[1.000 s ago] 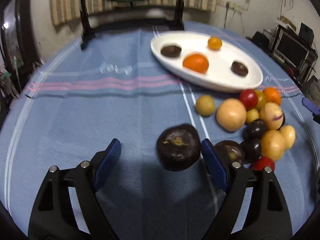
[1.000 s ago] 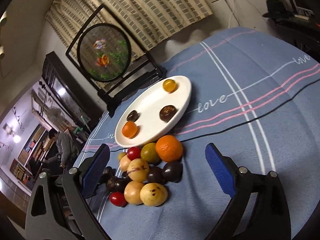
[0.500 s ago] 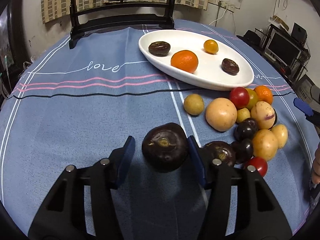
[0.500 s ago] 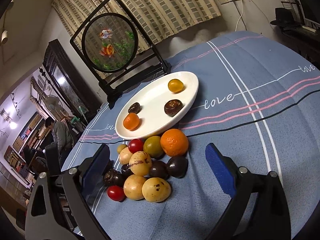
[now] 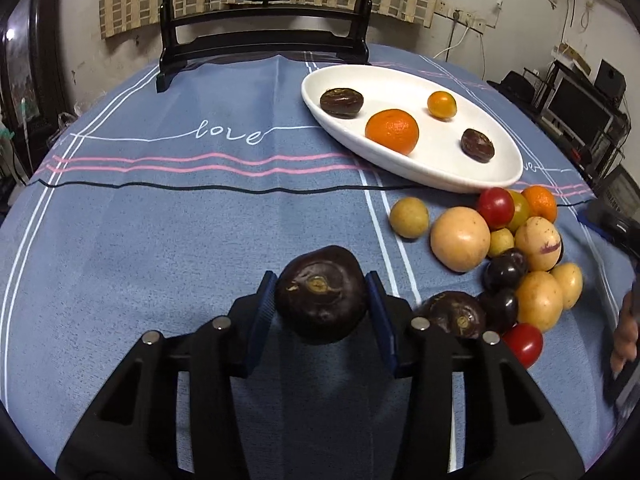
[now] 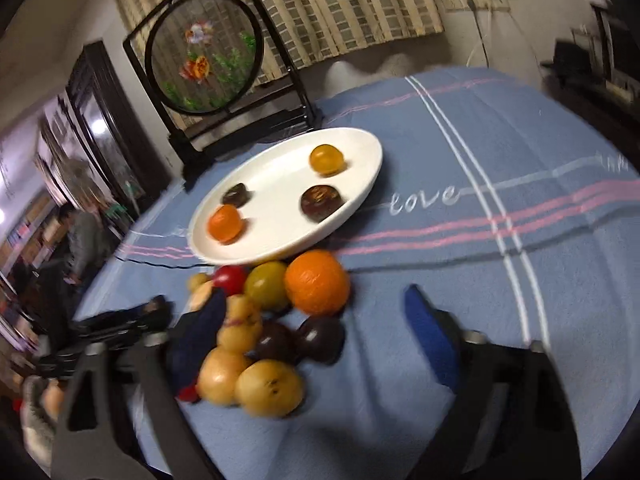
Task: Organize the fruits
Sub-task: 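Grasp a dark purple fruit with the left gripper, then place the purple fruit on the plate with the left gripper while the right places a mandarin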
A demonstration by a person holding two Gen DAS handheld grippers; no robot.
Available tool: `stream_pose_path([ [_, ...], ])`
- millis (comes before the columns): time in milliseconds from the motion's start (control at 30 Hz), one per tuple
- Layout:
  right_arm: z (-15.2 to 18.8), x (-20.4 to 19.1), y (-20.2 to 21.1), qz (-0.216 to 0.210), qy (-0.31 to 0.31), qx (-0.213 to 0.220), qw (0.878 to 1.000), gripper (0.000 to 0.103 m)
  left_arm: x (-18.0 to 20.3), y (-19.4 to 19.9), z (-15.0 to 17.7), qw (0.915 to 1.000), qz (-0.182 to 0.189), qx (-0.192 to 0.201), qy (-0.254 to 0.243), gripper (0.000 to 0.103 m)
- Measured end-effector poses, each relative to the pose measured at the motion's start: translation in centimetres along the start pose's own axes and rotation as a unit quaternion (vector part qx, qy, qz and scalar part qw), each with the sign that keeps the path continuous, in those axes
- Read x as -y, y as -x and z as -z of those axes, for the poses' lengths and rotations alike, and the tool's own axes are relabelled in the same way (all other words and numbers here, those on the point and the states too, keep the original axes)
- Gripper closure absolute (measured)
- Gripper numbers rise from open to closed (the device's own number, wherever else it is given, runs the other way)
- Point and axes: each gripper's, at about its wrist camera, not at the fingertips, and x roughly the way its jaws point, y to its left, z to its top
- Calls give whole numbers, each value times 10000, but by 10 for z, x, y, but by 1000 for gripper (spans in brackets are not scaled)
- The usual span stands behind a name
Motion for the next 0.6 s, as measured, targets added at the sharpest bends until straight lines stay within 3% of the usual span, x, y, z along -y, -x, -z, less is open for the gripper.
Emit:
stream_pose_path([
  [200, -3, 5, -32, 232, 306, -476, 9981, 33, 0, 0, 0, 10000, 5, -8, -7, 57],
  [467, -8, 7, -46, 9, 278, -663, 9974, 39, 1, -1, 1, 10000, -16, -22, -33, 57],
  [533, -7, 5, -47, -71, 317, -683, 9971, 52, 2, -2, 1, 10000, -35, -26, -52, 57],
  [600, -8, 4, -48, -213, 309, -741, 9965, 60, 2, -2, 0, 9999, -61, -26, -78, 57],
])
